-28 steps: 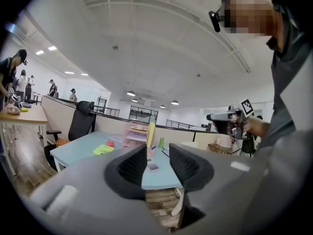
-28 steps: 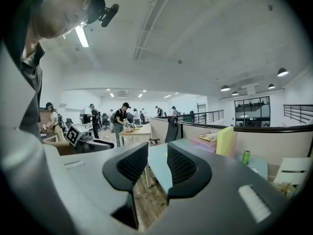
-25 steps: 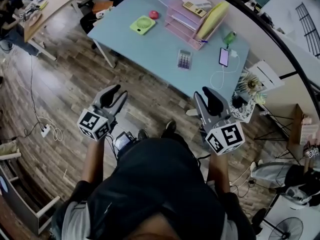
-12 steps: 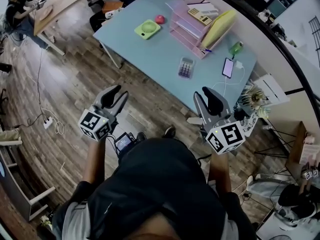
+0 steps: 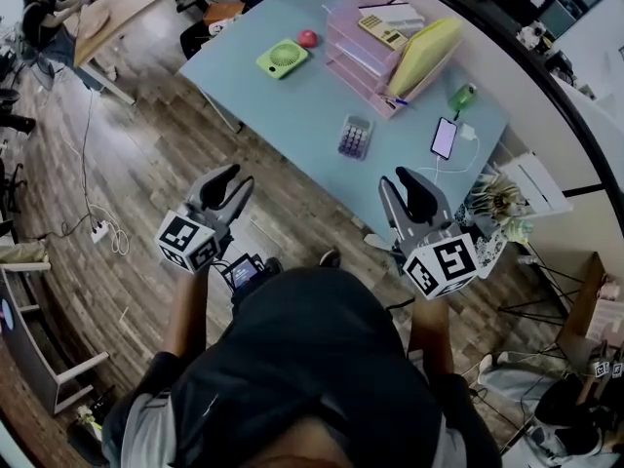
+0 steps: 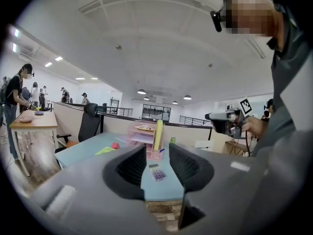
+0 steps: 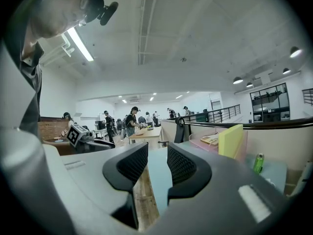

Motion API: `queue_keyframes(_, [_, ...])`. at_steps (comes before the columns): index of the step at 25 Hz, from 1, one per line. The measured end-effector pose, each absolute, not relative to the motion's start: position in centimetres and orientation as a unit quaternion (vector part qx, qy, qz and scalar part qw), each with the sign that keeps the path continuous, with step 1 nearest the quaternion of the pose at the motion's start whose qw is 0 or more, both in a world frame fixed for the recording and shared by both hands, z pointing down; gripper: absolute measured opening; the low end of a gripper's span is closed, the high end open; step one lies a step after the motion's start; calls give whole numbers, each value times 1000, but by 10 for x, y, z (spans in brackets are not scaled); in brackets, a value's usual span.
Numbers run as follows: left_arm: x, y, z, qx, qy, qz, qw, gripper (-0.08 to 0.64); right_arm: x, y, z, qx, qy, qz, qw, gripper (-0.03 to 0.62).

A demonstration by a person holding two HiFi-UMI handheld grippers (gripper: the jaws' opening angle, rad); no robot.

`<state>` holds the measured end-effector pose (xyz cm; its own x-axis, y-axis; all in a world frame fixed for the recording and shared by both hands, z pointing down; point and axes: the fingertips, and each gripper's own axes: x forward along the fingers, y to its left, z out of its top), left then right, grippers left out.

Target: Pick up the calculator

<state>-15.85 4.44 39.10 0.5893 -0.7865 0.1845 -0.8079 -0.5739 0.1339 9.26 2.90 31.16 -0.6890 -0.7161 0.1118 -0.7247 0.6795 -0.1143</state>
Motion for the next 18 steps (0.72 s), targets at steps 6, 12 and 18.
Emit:
queue_keyframes(6, [-122,28,390,890,-440,71,95,169,128,14,321,397,-914,85,19,104])
queue_keyframes(12, [-100,11,389,897,-422,75,106,169,147,4,330,410,-907,102,14,104])
queue_keyframes(18, [-85,-15,400,912,-385,94,102,169,159,-8,338,439,-892,108,19,104])
